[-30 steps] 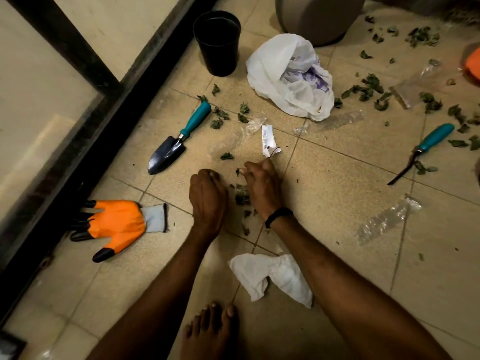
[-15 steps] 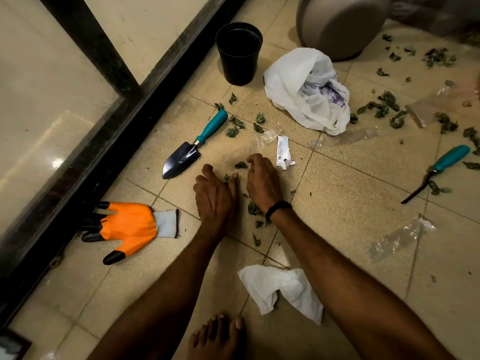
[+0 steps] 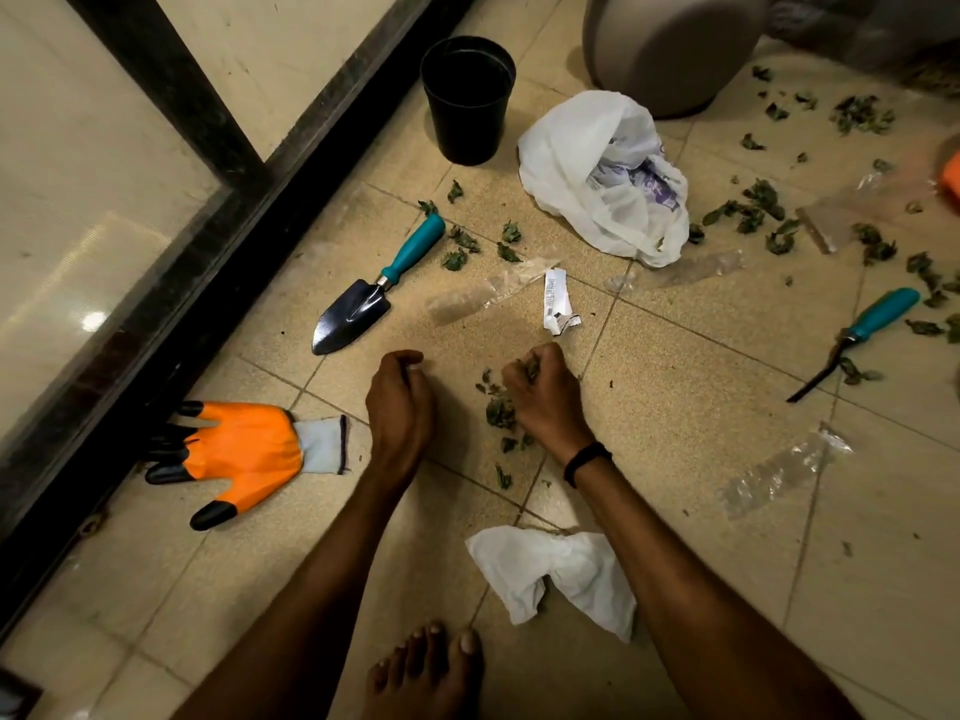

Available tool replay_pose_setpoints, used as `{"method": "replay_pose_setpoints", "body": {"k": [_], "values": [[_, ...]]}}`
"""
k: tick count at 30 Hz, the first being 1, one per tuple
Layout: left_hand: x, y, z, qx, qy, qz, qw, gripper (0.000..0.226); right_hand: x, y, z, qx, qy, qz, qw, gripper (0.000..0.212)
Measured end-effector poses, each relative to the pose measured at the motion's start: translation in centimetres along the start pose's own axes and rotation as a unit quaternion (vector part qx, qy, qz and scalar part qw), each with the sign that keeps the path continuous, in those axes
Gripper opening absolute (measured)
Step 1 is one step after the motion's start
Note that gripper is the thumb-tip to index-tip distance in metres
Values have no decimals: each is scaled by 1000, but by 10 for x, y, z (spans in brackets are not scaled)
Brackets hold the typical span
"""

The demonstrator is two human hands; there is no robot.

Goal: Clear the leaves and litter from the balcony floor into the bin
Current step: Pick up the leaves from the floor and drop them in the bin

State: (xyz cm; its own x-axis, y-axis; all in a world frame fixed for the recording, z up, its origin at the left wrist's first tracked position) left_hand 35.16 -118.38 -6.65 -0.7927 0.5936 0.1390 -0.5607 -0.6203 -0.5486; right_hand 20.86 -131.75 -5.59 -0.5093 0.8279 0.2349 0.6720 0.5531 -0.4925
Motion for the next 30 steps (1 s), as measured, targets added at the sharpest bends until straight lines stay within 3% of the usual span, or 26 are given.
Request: {"method": "replay_pose_setpoints", "body": {"k": [2,6,8,13,20,24,26,28,30], "values": [[4,8,6,-21,38,-20,999,43,11,-15,13,-2,13,32,999,12],[20,39,30,-78,86,-44,992,36,19,-52,45,57,18,119,991,24],[26,53,31,-135,105,-42,984,45,14,-62,59,82,28,141,986,24],[43,82,23,-305,181,-74,932,70,10,-73,65,101,36,163,981,22],[30,82,25,-309,220,-38,925,27,10,-56,52,124,-42,121,984,20],[23,63,22,-145,93,-57,983,29,14,-44,50,193,-108,118,968,8],[21,46,22,-4,32,-45,998,31,9,-45,51,175,-69,117,975,9],[24,32,22,133,-38,-32,990,33,4,-48,52,128,-14,111,985,12],[29,24,16,246,-174,-22,953,33,3,-47,50,88,19,103,991,14]]}}
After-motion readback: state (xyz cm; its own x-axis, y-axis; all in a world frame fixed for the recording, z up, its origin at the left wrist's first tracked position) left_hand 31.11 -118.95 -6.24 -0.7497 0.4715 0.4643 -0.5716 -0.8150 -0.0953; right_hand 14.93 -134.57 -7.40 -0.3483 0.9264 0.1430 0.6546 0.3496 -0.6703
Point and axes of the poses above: each hand's wrist, its own x-axis away from the middle knuckle, its own y-axis out of the palm, z = x × y, the point moved 5 cm from there along -x, towards the middle knuckle
